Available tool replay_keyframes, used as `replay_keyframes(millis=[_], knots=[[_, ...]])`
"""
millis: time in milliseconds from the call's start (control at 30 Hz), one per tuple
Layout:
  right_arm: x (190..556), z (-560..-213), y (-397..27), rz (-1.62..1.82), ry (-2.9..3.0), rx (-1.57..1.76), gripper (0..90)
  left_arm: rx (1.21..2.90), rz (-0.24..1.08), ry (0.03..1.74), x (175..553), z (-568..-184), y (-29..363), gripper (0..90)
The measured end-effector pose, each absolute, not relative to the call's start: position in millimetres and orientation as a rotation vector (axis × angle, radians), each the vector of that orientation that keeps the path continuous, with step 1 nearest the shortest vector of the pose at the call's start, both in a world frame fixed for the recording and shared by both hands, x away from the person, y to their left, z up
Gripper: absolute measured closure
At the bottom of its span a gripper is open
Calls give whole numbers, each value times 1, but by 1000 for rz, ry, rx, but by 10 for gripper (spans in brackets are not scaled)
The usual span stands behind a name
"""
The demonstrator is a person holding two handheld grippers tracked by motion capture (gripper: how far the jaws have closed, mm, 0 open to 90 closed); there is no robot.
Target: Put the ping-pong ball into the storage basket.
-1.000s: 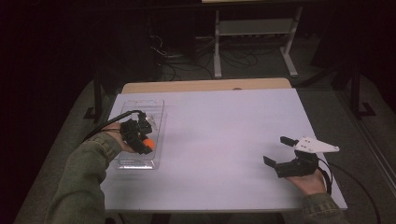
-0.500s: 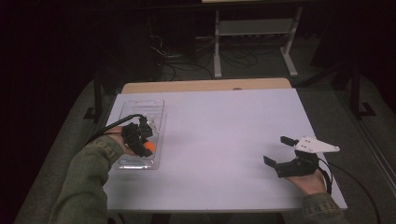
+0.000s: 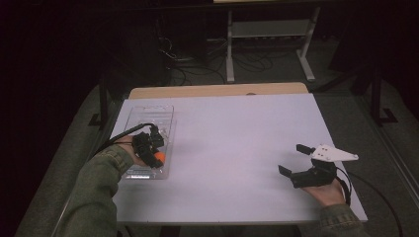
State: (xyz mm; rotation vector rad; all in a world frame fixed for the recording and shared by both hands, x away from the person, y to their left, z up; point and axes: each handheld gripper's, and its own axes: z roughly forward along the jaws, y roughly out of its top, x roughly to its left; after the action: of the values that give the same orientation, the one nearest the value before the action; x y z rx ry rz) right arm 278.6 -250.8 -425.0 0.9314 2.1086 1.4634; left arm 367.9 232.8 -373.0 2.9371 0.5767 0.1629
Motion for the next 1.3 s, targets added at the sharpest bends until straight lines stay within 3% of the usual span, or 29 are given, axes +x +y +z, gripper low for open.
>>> replay_keyframes(millis=[733, 1300], knots=[[279, -425, -251, 1462, 2109, 933, 0, 2925, 146, 642, 369, -377, 236, 478], [278, -425, -251, 1460, 2108, 934, 0, 2858, 277, 738, 371, -367, 245, 274]])
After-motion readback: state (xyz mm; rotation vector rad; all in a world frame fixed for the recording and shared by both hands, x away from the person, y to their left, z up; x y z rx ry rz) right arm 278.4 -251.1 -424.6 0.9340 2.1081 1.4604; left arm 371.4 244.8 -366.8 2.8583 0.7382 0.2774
